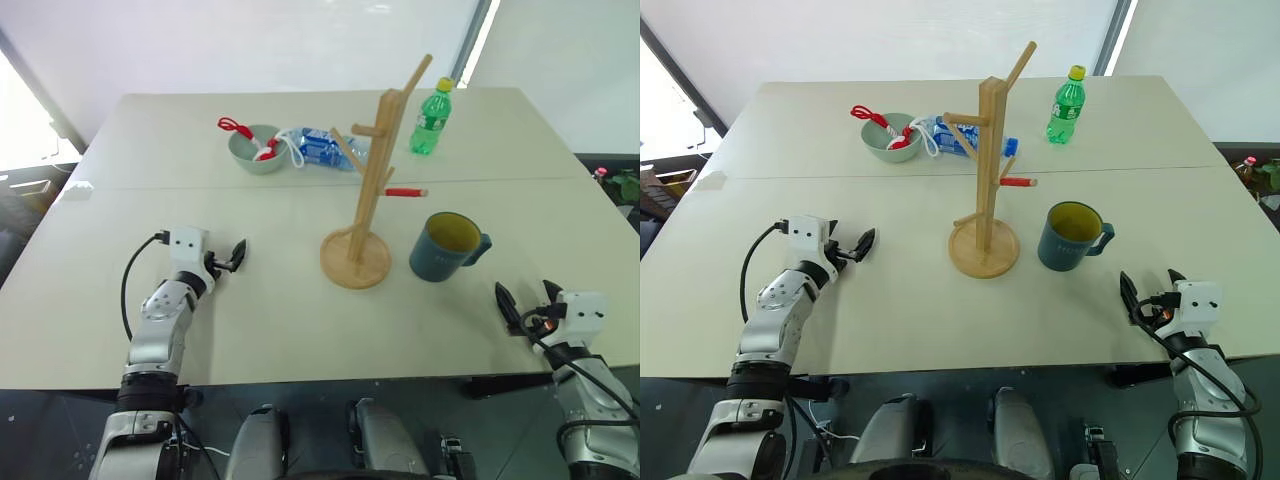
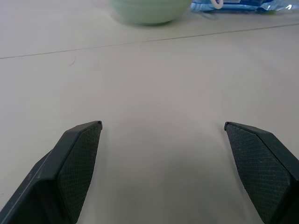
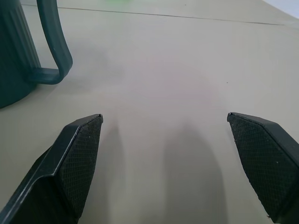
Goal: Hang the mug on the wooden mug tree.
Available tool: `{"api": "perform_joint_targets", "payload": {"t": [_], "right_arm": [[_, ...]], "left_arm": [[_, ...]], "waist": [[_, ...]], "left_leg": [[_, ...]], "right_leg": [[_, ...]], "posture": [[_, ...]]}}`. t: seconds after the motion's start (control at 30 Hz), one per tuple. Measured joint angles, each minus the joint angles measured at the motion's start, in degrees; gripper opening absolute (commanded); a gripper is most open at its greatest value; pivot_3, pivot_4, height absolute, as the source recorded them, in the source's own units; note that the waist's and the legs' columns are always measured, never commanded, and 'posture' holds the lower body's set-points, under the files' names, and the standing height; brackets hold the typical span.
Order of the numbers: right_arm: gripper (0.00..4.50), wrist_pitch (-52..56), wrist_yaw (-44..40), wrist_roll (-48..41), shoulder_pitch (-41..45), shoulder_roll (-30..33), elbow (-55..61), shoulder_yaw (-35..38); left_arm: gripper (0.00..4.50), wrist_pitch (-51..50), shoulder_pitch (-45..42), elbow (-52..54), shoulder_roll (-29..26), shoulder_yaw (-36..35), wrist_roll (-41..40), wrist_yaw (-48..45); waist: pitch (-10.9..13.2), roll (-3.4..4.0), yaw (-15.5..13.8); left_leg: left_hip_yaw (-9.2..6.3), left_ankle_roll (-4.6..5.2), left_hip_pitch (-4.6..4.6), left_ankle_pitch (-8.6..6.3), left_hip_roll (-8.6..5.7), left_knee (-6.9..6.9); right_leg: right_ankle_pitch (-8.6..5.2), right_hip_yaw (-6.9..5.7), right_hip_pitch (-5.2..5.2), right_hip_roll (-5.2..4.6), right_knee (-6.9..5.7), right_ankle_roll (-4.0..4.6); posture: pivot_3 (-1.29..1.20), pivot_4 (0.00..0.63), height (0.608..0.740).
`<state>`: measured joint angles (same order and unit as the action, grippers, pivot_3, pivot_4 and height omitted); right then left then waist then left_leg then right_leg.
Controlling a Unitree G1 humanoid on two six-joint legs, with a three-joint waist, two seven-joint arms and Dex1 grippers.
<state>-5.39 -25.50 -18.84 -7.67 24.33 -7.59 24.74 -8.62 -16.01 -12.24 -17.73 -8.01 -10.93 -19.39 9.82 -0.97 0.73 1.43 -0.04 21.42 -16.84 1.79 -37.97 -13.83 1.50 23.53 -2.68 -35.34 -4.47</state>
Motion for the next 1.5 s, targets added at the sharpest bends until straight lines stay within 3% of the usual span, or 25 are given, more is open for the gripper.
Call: {"api": "perform_joint_targets", "payload": {"t": [0.3,0.43,0.73,0.87,1.5], "right_arm": [[4.43,0.0,-0.18,0.05,0.19,-0.01,0.0,-0.05],[4.43,-0.13,-0.19,0.28,0.57,-0.01,-0.02,-0.24],[4.43,-2.54,-1.9,1.15,1.62,0.03,-0.57,-1.13],[4.43,-2.89,-3.17,1.26,1.69,0.1,-0.55,-2.01],[4.43,-2.46,-7.73,-0.16,11.48,1.29,-7.27,-3.31]], "left_arm": [[4.5,-2.13,1.46,2.61,-0.09,-0.05,-0.96,-0.97],[4.5,-1.93,4.53,6.09,-0.28,0.74,-2.33,-5.56],[4.5,-0.98,13.25,20.23,-7.52,11.38,-7.87,-28.55],[4.5,-1.55,13.67,24.12,-9.11,14.78,-9.94,-34.62],[4.5,-5.48,9.11,28.95,-7.86,18.7,-12.32,-36.71]], "waist": [[0.0,0.0,0.02],[0.0,0.0,0.02],[0.0,0.06,0.06],[0.02,0.13,0.0],[0.04,0.18,0.07]], "left_leg": [[0.0,0.0,0.0,0.0,0.0,0.01],[0.01,-0.01,0.02,0.0,0.0,0.04],[0.03,-0.02,0.06,-0.01,0.01,0.15],[0.05,-0.02,0.09,-0.01,0.0,0.18],[0.11,0.01,0.06,0.0,-0.04,0.19]], "right_leg": [[0.0,0.0,0.01,-0.04,0.0,0.0],[-0.01,0.01,0.04,-0.14,0.02,0.02],[-0.01,0.14,0.12,-0.32,0.11,0.08],[-0.01,0.13,0.15,-0.44,0.13,0.09],[-0.01,0.07,0.15,-0.02,0.14,0.06]], "posture": [[0.0,0.15,0.74],[0.0,0.15,0.74],[0.0,0.15,0.74],[0.0,0.15,0.74],[0.0,0.15,0.74]]}}
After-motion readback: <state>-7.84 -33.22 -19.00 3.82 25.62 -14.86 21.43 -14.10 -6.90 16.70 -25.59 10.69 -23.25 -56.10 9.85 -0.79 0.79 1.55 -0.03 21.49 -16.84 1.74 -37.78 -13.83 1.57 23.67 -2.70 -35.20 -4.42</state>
